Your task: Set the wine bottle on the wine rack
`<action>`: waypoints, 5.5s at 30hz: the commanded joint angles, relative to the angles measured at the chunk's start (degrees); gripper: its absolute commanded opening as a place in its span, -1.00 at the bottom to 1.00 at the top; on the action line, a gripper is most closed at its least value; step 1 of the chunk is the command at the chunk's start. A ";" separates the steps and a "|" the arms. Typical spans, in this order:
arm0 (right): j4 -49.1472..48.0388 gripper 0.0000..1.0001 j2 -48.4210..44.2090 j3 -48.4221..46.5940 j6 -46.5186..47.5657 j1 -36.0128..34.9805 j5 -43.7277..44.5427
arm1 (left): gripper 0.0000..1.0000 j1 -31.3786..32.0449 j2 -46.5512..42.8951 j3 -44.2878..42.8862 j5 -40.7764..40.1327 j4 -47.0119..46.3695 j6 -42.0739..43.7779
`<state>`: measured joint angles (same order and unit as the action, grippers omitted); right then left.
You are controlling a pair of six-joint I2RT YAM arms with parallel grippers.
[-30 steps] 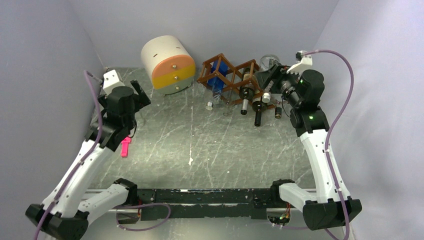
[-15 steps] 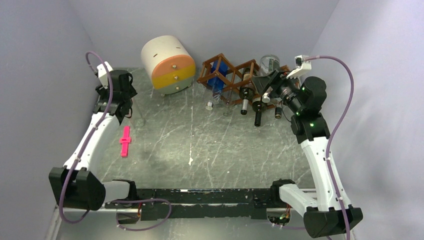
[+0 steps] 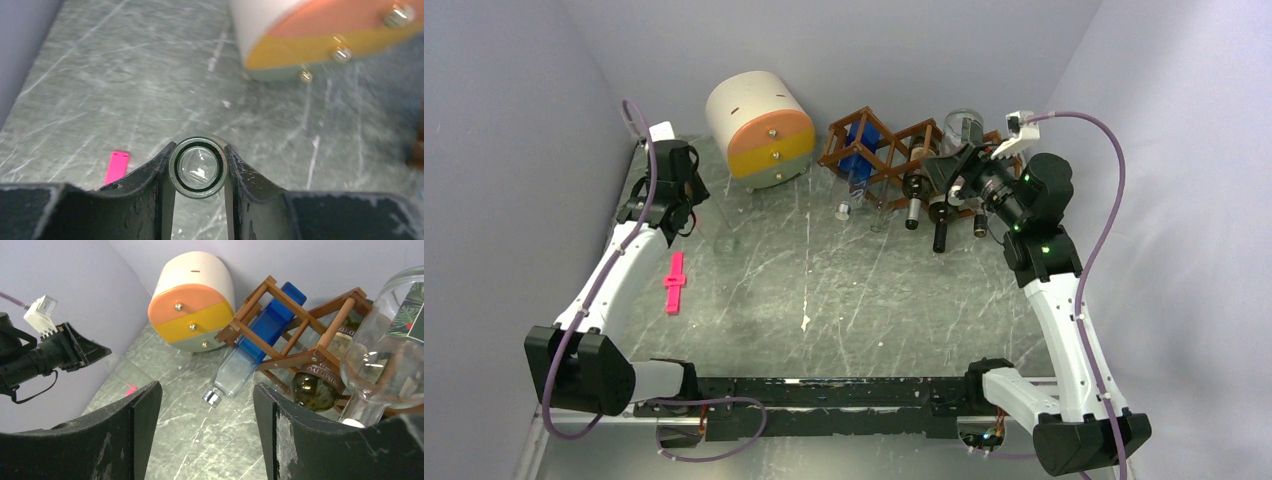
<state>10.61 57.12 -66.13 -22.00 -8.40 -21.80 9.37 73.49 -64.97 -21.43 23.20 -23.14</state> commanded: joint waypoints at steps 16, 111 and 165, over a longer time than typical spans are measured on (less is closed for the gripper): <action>3.01 0.42 1.96 5.57 3.44 -13.21 4.64 | -0.26 23.42 -6.83 2.12 9.66 -0.21 7.50; -4.58 -0.77 13.24 -10.83 8.06 -52.94 40.11 | 0.63 26.66 -23.67 31.11 44.48 -42.67 34.64; 24.06 0.37 13.22 -10.86 7.10 -52.95 41.41 | -0.86 33.16 -9.29 21.08 53.23 -48.22 111.28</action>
<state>35.86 70.15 -77.89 -13.74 -61.25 21.26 41.91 65.80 -40.84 29.21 -22.52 86.98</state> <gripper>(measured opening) 0.706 0.617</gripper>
